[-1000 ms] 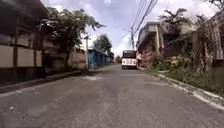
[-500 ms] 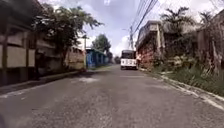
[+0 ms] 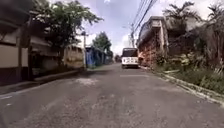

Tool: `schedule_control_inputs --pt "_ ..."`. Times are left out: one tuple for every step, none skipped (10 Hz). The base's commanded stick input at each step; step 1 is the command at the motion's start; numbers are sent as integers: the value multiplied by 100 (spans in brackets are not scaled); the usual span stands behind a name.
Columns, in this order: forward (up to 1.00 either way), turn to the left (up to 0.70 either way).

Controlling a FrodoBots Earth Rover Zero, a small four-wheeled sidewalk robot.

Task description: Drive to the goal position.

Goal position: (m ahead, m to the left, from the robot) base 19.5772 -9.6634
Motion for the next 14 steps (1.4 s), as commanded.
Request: schedule_control_inputs --pt "70 0" --pt "70 0" --pt "70 0" --pt "70 0" --pt "70 0" --pt "70 0" --pt "70 0" --pt "70 0" --pt "70 0" --pt "70 0" --pt "70 0" --pt "70 0" --pt "70 0" --pt "70 0"
